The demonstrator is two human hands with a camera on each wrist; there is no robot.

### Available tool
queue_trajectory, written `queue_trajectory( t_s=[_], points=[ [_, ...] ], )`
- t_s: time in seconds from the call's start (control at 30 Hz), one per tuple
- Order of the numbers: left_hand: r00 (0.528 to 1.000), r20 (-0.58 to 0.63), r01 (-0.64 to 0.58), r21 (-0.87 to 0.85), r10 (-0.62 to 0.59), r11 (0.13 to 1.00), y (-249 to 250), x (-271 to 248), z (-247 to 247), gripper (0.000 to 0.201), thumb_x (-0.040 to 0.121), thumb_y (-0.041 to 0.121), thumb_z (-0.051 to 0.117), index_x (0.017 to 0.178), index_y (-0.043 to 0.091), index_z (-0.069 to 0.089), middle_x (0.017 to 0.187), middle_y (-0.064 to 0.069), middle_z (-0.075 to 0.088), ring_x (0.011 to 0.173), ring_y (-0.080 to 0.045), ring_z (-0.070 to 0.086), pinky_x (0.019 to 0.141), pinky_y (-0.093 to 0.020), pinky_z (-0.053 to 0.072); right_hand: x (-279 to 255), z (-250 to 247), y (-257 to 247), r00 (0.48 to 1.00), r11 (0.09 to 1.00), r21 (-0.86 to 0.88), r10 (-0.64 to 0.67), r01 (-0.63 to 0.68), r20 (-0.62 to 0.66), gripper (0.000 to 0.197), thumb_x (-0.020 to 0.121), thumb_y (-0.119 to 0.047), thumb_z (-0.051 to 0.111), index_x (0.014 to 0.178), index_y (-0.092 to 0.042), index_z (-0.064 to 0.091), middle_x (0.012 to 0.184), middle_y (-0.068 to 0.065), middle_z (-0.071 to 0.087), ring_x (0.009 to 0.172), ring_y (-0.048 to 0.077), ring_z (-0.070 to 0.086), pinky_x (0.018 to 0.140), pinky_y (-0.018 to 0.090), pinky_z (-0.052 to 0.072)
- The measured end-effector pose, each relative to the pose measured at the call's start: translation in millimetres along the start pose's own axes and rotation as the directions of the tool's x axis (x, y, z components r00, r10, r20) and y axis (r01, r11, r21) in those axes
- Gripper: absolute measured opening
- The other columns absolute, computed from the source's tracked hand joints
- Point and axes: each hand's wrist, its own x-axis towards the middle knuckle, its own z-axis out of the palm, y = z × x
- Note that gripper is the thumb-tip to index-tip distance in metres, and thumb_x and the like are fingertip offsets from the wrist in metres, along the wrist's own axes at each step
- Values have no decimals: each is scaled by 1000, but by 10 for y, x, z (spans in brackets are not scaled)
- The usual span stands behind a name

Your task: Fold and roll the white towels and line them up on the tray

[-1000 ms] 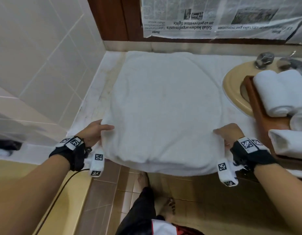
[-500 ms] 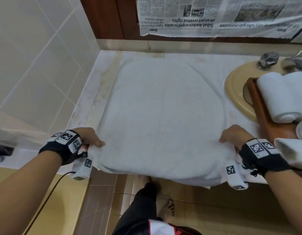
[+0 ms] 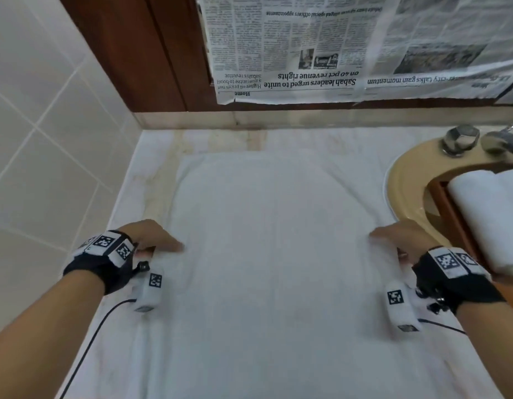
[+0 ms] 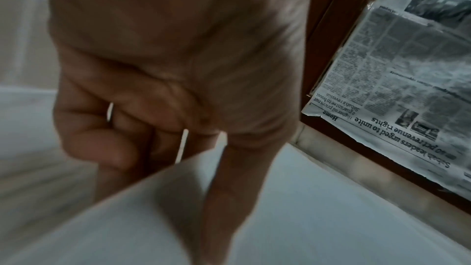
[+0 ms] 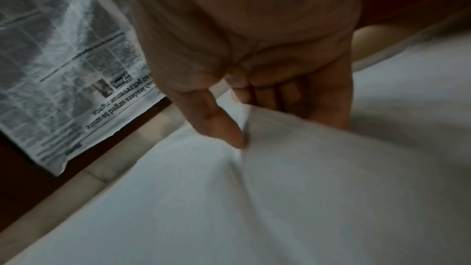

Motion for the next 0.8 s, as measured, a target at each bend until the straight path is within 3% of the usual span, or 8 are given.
queue_trajectory(
  t_s=[0.13,0.27,0.37,0.47,0.57,0.67,0.73,0.8],
  points=[
    [983,-177,-118,-415,47,902,449,333,-235,51,72,45,81,91,1,65,61,-10,63,53,-25,56,52,-25,44,230,35,-459,993,987,127,-86,96,-83,45,87,-22,70,117,9,58,104,19,57,90,29,52,71,37,43],
    [977,-194,-183,-562,86,807,736,708,-496,86,55,67,81,116,8,67,111,-20,68,97,-41,65,86,-42,52,424,41,-879,997,973,224,-38,50,-61,52,84,-20,73,123,8,55,111,22,64,87,29,60,79,40,52],
    [966,-230,-233,-563,121,793,953,871,-734,77,63,67,77,107,5,67,106,-15,69,91,-33,66,84,-36,51,523,1,-1142,994,959,274,-43,70,-103,42,90,-20,67,118,9,56,108,17,64,87,33,63,64,31,45],
    [913,-367,-386,-638,178,666,1124,965,-960,67,68,52,80,118,10,64,118,-13,68,105,-35,65,95,-45,50,562,-126,-1340,956,951,215,-170,224,-241,55,96,-30,58,138,3,44,135,14,52,120,31,52,87,27,41],
    [822,-529,-549,-633,212,546,1159,1066,-1093,28,84,31,68,110,20,69,106,-7,73,98,-29,69,93,-47,52,648,-240,-1549,907,946,112,-253,305,-335,49,102,-32,43,135,5,46,131,18,53,108,28,53,79,25,39],
    [801,-560,-542,-529,212,653,1252,1147,-1070,40,90,29,59,129,17,57,118,-13,65,93,-29,64,87,-36,49,759,-217,-1755,884,953,28,-270,303,-383,46,97,-32,48,131,-1,49,131,23,54,110,36,56,89,37,44],
    [775,-598,-452,-302,202,839,1305,1108,-916,62,93,32,59,146,10,35,144,-19,43,119,-33,50,99,-40,40,719,-81,-1736,859,941,-145,-338,305,-386,56,93,-32,57,140,-9,40,136,21,50,120,38,51,98,41,43],
    [698,-615,-436,40,366,899,1259,854,-634,78,90,41,63,152,18,21,158,-9,19,142,-30,23,110,-48,25,572,164,-1550,773,807,-409,-559,425,-299,61,91,-32,60,143,-11,37,144,18,42,131,36,39,105,44,36]
  ],
)
